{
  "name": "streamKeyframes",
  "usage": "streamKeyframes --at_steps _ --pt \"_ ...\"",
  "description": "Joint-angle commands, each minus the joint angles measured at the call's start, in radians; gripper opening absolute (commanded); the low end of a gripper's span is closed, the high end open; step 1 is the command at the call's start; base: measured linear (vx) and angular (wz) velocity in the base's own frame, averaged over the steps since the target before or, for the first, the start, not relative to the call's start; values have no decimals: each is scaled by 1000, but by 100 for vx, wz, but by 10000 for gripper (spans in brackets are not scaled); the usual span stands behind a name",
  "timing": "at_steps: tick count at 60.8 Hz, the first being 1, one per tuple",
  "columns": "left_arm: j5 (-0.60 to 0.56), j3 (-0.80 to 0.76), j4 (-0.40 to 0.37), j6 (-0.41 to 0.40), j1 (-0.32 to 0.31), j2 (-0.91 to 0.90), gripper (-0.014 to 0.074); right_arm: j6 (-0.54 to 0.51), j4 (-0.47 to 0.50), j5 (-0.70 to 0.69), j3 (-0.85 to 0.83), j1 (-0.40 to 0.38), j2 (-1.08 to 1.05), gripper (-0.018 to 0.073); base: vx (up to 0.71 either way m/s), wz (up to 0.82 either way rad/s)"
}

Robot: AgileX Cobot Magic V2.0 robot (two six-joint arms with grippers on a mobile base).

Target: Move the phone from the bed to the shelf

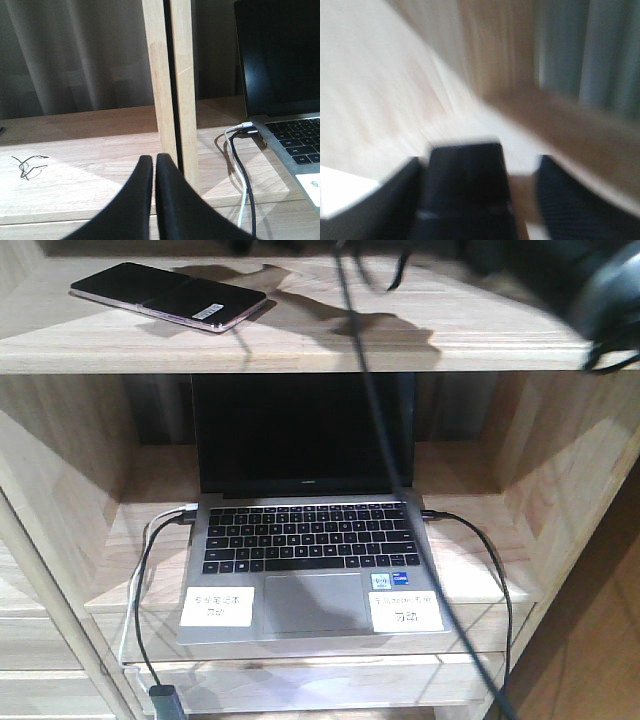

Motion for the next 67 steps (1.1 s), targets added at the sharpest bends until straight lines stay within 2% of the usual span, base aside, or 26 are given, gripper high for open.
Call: streamKeyframes --at_steps 1,10,16,21,45,67 --pt "-72 -22 -9 -6 1 -13 1 58 -35 -31 -34 -7 -99 230 0 0" --pt "-72 -22 -9 -6 1 -13 1 157 -154 -13 -34 -7 -158 -16 0 0" --pt "-72 -22 -9 -6 1 -13 1 225 -235 26 -30 -7 -193 -10 0 0" --pt "-72 -22 -9 -6 1 -13 1 236 -258 23 30 -7 -240 -6 0 0" --pt "-72 -22 -9 -6 1 -13 1 164 -262 -333 709 -7 -683 -6 0 0" --pt "-72 -22 -9 -6 1 -13 1 154 -262 -373 1147 -7 -1065 -6 0 0"
